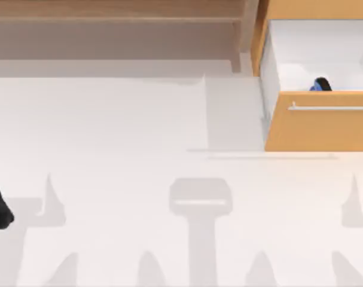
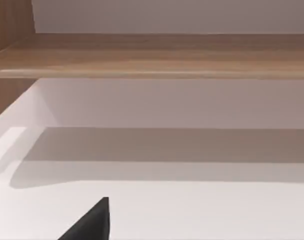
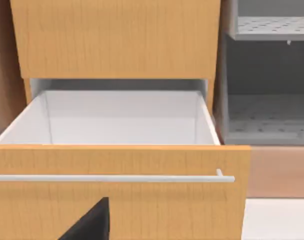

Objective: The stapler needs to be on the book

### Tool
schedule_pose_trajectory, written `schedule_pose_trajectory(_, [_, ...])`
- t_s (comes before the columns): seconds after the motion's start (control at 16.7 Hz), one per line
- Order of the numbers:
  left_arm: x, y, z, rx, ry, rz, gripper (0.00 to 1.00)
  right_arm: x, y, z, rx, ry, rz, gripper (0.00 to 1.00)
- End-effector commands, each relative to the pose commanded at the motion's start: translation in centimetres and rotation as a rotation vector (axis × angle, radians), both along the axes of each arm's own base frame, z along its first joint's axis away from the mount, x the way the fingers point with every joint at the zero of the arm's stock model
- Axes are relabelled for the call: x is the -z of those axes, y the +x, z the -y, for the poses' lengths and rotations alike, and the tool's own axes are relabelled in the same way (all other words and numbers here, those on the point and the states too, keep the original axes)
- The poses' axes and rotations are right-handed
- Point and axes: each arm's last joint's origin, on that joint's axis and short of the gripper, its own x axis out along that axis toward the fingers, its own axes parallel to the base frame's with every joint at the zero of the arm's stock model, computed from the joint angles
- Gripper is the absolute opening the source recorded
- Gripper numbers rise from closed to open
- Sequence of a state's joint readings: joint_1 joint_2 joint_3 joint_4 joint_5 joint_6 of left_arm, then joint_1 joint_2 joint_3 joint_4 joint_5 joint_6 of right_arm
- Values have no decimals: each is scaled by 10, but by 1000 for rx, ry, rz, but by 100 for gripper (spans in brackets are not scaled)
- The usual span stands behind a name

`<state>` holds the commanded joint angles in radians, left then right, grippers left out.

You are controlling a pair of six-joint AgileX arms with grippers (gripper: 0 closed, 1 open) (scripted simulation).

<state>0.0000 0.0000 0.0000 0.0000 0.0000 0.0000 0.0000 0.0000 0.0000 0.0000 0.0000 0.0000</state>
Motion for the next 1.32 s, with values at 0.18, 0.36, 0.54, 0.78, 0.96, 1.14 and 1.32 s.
schedule_pose_trajectory(0.18, [0,0,0,0,0,0,100,-2,0,0,0,-1,-7,100])
schedule_pose_trajectory(0.36, [0,0,0,0,0,0,100,-20,1,-1,-4,-6,-70,100])
schedule_pose_trajectory(0.54, [0,0,0,0,0,0,100,-56,10,-2,-14,-15,-186,100])
schedule_pose_trajectory(0.78, [0,0,0,0,0,0,100,-117,51,-7,-38,-34,-419,100])
schedule_pose_trajectory(0.96, [0,0,0,0,0,0,100,-150,113,-13,-64,-52,-634,100])
schedule_pose_trajectory(1.14, [0,0,0,0,0,0,100,-157,191,-24,-95,-74,-855,100])
schedule_pose_trajectory(1.32, [0,0,0,0,0,0,100,-134,265,-38,-124,-99,-1060,100])
